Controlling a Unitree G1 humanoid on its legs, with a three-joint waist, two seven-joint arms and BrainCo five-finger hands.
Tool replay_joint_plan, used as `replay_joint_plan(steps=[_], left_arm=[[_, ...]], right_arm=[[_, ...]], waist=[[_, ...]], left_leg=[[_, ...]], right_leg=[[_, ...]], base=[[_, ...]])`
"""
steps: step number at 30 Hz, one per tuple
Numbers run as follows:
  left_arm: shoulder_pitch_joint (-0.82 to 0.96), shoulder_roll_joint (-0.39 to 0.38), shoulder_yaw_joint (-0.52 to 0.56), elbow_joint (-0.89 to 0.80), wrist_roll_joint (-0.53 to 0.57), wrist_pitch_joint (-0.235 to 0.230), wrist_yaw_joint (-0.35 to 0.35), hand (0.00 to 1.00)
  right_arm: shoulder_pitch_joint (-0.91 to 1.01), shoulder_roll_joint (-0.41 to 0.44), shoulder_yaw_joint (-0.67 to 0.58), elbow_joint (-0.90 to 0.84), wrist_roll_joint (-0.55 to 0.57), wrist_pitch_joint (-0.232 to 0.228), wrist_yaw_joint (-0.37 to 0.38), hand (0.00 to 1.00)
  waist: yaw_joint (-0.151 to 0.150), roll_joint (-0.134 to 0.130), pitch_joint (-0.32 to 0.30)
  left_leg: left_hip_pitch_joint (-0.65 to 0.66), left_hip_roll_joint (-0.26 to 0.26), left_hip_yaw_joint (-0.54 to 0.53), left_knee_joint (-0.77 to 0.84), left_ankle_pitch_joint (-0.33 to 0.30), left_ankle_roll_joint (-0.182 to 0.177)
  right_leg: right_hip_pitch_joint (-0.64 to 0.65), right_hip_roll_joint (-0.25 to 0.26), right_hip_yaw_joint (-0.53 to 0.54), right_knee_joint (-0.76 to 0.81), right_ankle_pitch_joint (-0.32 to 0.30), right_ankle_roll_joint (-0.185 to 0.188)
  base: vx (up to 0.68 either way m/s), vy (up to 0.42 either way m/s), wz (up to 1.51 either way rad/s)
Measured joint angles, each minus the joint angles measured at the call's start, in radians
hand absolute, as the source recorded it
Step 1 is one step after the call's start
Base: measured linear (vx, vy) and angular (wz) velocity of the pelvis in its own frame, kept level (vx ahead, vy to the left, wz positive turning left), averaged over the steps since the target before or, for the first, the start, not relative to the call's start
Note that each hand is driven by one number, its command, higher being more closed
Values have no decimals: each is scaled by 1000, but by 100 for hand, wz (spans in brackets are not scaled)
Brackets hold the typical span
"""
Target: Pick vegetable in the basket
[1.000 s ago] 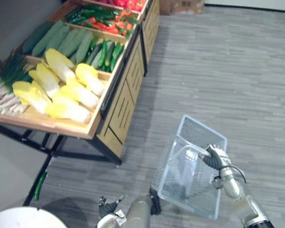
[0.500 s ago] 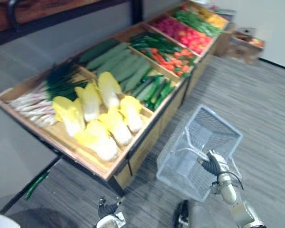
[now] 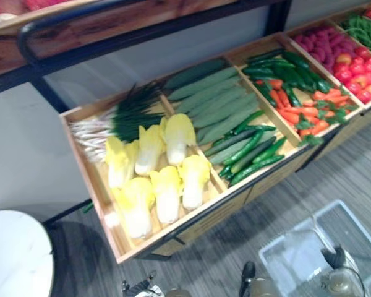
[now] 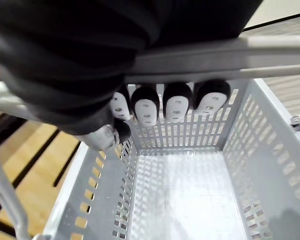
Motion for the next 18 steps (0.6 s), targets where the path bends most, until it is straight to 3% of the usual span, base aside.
replay_joint_plan(steps=[2,3,5,6,9,11,13,18], left_arm=[[7,-2,12,0,1,-9,22,0],[10,-8,26,-1,1,-10,25,0],[17,-9,60,-1,11,-9,51,0],[19,-10,127,3,19,-10,77,0],[26,-19,277,18,11,-20,173,0],[36,-18,417,59,-54,-36,274,0],[37,-18,483,61,-104,-52,328,0],[29,-20,517,58,-230,-115,385,0]], right_arm=[[32,18,-78,48,70,15,-37,100],[42,29,-94,55,82,16,-45,100],[66,50,-151,69,125,14,-70,100],[70,61,-182,98,138,10,-75,100],[72,78,-212,125,151,10,-76,100],[91,95,-226,139,175,11,-79,100],[93,112,-224,140,187,9,-81,100],[119,135,-172,140,188,8,-73,100]], waist=[[-22,12,-12],[-26,13,-23],[-43,20,-36],[-44,30,-40],[-45,30,-40],[-46,37,-49],[-45,32,-50],[-46,23,-71]], left_leg=[[-8,24,286,-144,64,8],[-2,15,313,-175,65,8],[23,-18,331,-290,67,6],[35,-41,324,-358,67,6],[60,-58,349,-417,67,6],[66,-58,366,-463,40,-13],[70,-58,381,-473,39,-15],[81,-57,401,-480,34,-17]], right_leg=[[32,-27,-71,-6,-8,22],[37,-35,-85,-16,-4,29],[63,-44,-131,-79,16,59],[85,-38,-138,-147,37,72],[116,-29,-153,-219,87,73],[111,-17,-157,-234,89,71],[105,-19,-148,-235,90,69],[98,-13,-128,-234,91,68]], base=[[41,55,95],[27,113,76],[-15,136,81],[-41,105,61],[-101,80,18],[-161,47,6],[-118,19,-15],[-42,-1,-14]])
